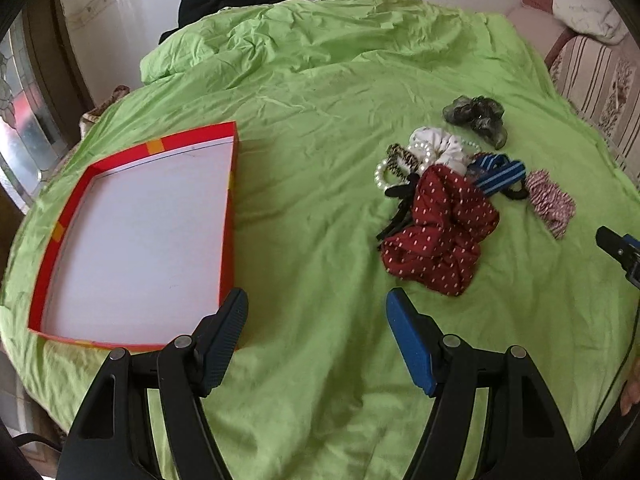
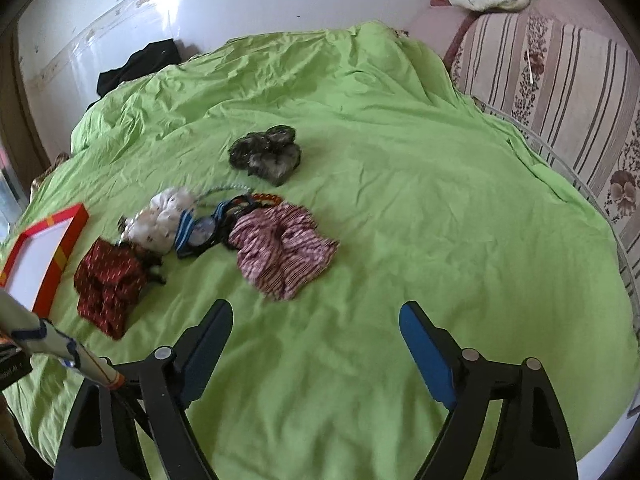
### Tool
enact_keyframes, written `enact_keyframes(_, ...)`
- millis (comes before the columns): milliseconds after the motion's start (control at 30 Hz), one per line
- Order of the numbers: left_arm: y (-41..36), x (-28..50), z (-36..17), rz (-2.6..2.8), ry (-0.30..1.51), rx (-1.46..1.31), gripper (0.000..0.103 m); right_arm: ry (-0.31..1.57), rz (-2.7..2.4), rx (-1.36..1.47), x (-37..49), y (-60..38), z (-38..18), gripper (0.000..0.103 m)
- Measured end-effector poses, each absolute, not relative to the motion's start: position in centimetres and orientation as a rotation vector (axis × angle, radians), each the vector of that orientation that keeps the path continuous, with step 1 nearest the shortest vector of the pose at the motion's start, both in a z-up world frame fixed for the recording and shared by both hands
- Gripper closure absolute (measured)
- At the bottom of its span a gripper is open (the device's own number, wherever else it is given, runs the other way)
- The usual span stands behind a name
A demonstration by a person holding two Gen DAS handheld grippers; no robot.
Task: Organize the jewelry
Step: 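Move the left tool toward the red polka-dot scrunchie while the right tool approaches the plaid scrunchie, then grasp the red polka-dot scrunchie with the left tool while the right grasps the plaid scrunchie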
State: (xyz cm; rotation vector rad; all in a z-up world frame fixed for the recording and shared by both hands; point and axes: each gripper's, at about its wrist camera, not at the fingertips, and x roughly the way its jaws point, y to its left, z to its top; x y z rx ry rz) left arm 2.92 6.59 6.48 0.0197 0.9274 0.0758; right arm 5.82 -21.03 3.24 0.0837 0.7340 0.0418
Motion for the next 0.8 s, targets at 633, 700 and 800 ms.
enact_keyframes(633, 4.1, 8.5, 4.1, -0.289, 0.957, -0.178, 0.037, 0.791, 0.161, 0.169, 12.3, -21.6, 0.6, 0.018)
enact_keyframes(700, 3.6, 8.8, 3.7, -0.283, 0.978, -0.165, 0.07, 0.809, 0.173, 0.193, 13.0, -21.6, 0.0, 0.02)
enact_keyframes(800, 4.0, 8.7, 3.6, -0.27, 0.995, -0.186, 0.091, 0.834, 0.193, 0.193, 13.4, -21.0, -0.4, 0.068)
